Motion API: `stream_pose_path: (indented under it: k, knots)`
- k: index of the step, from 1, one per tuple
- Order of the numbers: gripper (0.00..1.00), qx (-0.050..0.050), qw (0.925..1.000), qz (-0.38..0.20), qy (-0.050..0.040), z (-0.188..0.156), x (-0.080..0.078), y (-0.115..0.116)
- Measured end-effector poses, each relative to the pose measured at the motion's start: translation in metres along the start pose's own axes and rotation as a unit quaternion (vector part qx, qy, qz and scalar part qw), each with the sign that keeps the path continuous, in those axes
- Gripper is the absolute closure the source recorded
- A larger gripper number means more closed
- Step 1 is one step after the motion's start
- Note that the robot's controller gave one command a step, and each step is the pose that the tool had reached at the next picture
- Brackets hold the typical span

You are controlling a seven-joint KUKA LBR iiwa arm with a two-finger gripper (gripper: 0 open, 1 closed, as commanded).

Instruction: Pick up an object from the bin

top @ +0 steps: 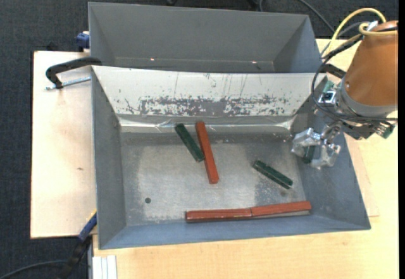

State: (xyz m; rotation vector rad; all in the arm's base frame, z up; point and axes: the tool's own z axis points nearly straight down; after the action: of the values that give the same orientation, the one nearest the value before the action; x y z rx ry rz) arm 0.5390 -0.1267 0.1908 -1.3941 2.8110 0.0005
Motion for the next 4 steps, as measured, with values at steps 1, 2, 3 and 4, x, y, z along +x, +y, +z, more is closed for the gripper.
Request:
stream_pose_path:
  k: [1,2,3,4]
  knots:
    - [1.00,0.000,1.0000,0.000,-0.0001,0.0000,0.0000,0.0000]
    - [1.00,0.000,1.0000,0.000,0.0000,0.0000,0.0000,0.0000]
    - [1.00,0.000,1.0000,0.000,0.0000,0.0000,0.0000,0.0000]
    - [1.00,0.000,1.0000,0.000,0.0000,0.0000,0.0000,0.0000]
